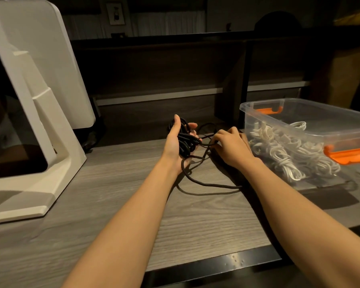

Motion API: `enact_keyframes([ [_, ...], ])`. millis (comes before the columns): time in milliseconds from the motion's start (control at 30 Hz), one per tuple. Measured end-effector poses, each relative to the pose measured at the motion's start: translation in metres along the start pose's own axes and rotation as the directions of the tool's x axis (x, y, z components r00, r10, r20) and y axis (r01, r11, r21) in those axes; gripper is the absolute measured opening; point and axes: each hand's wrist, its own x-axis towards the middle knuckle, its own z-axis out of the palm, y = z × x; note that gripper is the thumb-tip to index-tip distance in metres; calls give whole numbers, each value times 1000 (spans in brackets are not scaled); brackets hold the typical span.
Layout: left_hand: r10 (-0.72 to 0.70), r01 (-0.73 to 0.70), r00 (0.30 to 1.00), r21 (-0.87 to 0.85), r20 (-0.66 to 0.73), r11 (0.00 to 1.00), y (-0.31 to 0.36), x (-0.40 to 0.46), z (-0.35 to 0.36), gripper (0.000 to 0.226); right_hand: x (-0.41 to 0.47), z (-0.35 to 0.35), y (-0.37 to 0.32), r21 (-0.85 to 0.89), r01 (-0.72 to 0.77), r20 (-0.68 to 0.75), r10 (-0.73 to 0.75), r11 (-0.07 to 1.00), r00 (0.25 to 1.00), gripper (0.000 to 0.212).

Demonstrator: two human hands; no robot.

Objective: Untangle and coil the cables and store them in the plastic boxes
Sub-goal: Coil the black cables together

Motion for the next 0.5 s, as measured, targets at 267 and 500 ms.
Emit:
enact_keyframes([
  [267,107,-78,983,188,-149,979,14,5,-3,29,1,0,-1,160,-154,-121,175,975,977,30],
  [500,197,-60,970,639,-145,767,15,2,-17,32,3,1,9,273,-145,-105,180,951,978,23],
])
